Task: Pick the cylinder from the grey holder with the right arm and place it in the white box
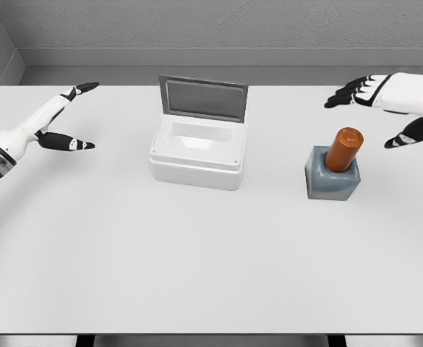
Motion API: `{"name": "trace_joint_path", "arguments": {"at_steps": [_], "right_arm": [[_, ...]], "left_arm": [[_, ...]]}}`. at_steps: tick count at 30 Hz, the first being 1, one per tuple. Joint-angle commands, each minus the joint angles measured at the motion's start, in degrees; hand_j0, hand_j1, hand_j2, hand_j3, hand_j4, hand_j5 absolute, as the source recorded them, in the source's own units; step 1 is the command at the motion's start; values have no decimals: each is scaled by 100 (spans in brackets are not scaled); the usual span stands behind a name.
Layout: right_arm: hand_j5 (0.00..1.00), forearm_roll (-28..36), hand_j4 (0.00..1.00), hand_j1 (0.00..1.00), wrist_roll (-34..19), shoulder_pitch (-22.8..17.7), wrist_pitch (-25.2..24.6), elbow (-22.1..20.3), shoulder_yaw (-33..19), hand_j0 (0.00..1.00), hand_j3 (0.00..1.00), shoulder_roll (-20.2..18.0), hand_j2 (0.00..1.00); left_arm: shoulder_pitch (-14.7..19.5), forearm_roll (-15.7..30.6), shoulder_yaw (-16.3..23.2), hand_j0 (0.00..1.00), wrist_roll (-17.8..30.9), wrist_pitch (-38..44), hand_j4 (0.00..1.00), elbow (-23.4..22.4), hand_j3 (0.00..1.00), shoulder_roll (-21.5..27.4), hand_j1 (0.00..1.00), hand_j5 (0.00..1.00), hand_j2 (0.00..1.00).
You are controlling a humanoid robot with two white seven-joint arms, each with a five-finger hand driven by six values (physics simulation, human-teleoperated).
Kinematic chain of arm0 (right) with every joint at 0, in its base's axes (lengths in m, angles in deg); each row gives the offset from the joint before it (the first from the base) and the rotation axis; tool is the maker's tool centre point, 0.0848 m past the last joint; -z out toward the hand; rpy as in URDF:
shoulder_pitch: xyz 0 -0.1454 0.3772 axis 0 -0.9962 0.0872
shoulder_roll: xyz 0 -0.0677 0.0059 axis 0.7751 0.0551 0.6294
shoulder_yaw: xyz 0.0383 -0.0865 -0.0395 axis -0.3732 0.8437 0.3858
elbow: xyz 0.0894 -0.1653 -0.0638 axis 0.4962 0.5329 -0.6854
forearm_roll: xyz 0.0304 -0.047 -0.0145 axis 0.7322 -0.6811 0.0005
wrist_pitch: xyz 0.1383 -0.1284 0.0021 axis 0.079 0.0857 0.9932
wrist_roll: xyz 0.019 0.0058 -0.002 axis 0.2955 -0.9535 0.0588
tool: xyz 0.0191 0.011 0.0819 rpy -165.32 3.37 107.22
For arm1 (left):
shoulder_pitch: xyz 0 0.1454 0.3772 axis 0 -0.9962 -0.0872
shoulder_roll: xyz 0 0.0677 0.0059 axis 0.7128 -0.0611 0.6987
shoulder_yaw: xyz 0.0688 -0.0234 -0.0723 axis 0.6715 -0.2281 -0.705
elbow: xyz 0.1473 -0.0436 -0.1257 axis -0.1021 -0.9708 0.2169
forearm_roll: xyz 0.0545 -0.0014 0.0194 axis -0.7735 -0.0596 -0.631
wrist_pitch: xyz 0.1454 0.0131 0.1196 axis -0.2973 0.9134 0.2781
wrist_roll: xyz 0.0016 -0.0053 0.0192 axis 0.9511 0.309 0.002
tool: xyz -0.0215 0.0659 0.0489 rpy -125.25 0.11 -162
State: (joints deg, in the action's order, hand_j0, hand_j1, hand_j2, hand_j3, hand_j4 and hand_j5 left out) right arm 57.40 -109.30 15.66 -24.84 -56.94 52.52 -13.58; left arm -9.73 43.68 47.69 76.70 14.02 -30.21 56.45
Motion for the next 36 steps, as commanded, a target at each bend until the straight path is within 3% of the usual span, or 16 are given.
{"name": "trace_joint_path", "arguments": {"at_steps": [1, 7, 10, 17, 20, 26, 29, 31, 36], "right_arm": [[100, 51, 100, 100, -20, 0, -14, -23, 54, 100, 100, -4, 100], [100, 16, 100, 100, -12, 44, -14, 108, 168, 100, 100, 207, 100], [100, -10, 100, 100, -47, 70, -14, 372, 352, 100, 100, 286, 100], [100, -19, 100, 100, -425, 79, -14, 354, 555, 100, 100, 277, 100], [100, -19, 100, 100, -425, 167, -14, 328, 546, 100, 100, 348, 100], [100, -46, 100, 100, -681, 246, -14, 346, 563, 100, 100, 682, 100], [100, -63, 100, 100, -681, 255, -14, 398, 528, 100, 100, 682, 100], [100, -63, 100, 100, -681, 299, -14, 416, 493, 100, 100, 682, 100], [100, -72, 100, 100, -681, 299, -14, 759, 546, 100, 100, 690, 100]], "left_arm": [[0, 33, -20, 100, 0, 3, 100, 4, 100, 6, 100, 100, 100], [9, 33, -46, 100, 105, 3, 100, 4, 100, -3, 100, 100, 100], [18, 33, -55, 100, 131, 3, 100, 4, 100, -12, 100, 100, 100], [35, 33, -46, 100, 158, 3, 100, -5, 100, -179, 100, 100, 100], [105, 50, -72, 100, 430, 3, 100, -84, 100, -381, 100, 100, 100], [237, 463, -195, 100, 518, 3, 100, -190, 100, -530, 100, 100, 100], [413, 956, -195, 100, 1230, 3, 100, -541, 100, -759, 100, 100, 100], [492, 1070, -195, 100, 1291, 3, 100, -691, 100, -908, 100, 100, 100], [694, 1501, -213, 100, 2091, 3, 100, -1121, 100, -1110, 100, 100, 100]]}}
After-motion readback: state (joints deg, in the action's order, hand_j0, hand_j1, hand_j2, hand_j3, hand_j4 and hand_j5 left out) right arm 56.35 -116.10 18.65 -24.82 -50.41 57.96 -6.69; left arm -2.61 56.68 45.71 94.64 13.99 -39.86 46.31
